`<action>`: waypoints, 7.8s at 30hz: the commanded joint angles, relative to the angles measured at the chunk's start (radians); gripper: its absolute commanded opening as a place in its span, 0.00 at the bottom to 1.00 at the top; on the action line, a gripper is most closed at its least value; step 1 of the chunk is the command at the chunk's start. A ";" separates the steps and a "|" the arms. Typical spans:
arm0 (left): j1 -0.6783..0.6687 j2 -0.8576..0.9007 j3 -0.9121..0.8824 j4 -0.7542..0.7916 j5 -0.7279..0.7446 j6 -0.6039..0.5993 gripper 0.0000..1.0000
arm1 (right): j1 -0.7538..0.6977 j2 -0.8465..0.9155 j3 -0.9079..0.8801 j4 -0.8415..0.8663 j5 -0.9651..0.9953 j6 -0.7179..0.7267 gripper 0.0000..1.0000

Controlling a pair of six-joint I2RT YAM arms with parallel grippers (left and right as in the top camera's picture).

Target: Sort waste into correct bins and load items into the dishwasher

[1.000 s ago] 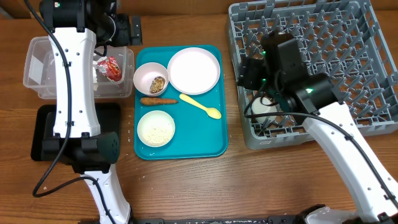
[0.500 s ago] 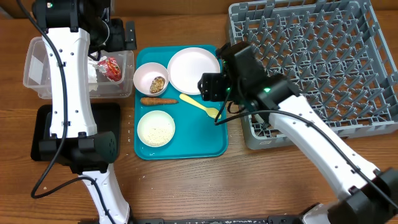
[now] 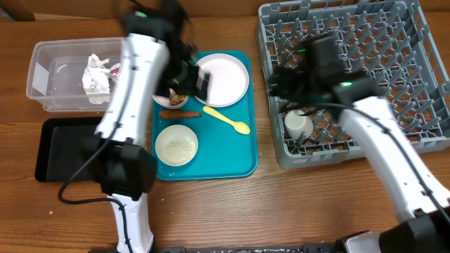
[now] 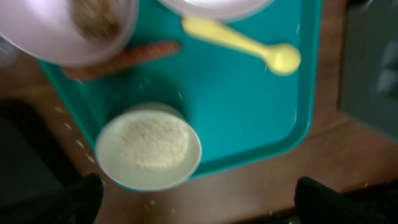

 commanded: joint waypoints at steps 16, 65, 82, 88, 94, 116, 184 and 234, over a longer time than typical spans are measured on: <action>-0.203 -0.275 -0.652 0.393 -0.159 -0.329 0.78 | -0.162 -0.058 0.028 -0.062 0.010 -0.077 0.78; -0.064 -0.262 -0.311 0.227 0.016 -0.108 0.04 | -0.162 -0.058 0.028 -0.087 0.047 -0.077 0.78; 0.569 -0.266 -0.252 0.045 0.330 0.333 0.04 | -0.161 -0.058 0.027 -0.098 0.046 -0.072 0.77; 0.771 -0.263 -0.407 0.072 0.649 0.632 0.04 | -0.161 -0.058 0.027 -0.106 0.046 -0.069 0.77; 0.926 -0.262 -0.580 0.097 0.857 0.859 0.04 | -0.161 -0.058 0.027 -0.105 0.046 -0.069 0.77; 1.121 -0.262 -0.846 0.310 1.150 0.933 0.04 | -0.161 -0.058 0.027 -0.114 0.047 -0.069 0.77; 0.320 -0.266 -0.542 0.499 0.481 0.151 0.04 | -0.161 -0.058 0.027 -0.156 0.065 -0.070 0.77; 0.460 -0.077 0.122 0.242 0.181 -0.153 1.00 | 0.341 0.280 0.027 0.148 -0.017 0.038 0.66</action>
